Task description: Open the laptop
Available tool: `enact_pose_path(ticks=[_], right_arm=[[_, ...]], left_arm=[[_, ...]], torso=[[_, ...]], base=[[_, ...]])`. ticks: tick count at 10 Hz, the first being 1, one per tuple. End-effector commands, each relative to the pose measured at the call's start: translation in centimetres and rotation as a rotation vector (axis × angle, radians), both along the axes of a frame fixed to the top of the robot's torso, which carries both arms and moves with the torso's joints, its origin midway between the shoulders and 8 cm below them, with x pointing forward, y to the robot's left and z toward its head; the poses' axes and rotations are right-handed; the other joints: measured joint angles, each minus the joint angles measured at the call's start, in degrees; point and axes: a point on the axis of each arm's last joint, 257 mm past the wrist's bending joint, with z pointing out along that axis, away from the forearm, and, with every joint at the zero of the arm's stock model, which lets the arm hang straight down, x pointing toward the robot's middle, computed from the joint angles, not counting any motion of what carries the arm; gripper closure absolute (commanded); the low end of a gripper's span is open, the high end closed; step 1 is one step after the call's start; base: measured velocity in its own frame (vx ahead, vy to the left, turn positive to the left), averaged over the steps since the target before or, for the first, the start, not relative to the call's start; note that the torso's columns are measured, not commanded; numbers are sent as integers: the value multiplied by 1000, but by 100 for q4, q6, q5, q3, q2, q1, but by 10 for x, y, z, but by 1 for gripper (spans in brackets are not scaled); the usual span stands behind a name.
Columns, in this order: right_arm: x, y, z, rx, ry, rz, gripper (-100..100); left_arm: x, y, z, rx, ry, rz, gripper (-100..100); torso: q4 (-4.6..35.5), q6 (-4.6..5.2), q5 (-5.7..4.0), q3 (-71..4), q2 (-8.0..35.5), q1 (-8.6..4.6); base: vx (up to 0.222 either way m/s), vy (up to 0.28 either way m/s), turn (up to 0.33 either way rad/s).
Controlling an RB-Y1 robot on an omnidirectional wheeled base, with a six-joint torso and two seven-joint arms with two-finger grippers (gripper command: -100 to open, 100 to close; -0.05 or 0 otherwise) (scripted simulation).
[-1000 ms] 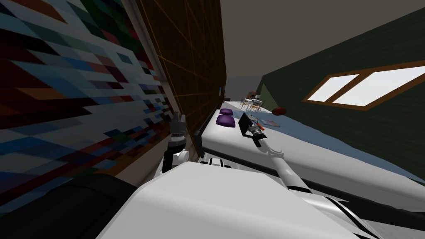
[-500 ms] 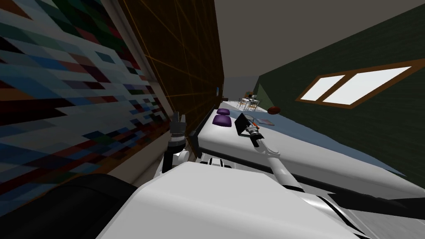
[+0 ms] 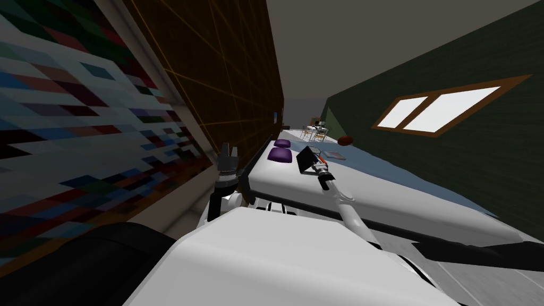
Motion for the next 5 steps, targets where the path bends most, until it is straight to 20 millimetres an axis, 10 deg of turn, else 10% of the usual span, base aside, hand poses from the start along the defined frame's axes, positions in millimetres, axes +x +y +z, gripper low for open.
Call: enact_pose_path(ticks=[1,5], right_arm=[[-9,19,-24,102,13,19,100],[-18,32,-38,209,2,45,100]], left_arm=[[0,0,0,0,0,0,0],[0,0,0,0,0,0,0]], torso=[[-4,2,-7,-4,-7,-12],[14,4,13,-1,-3,12]], base=[[46,-100,-82],[41,-64,-77]])
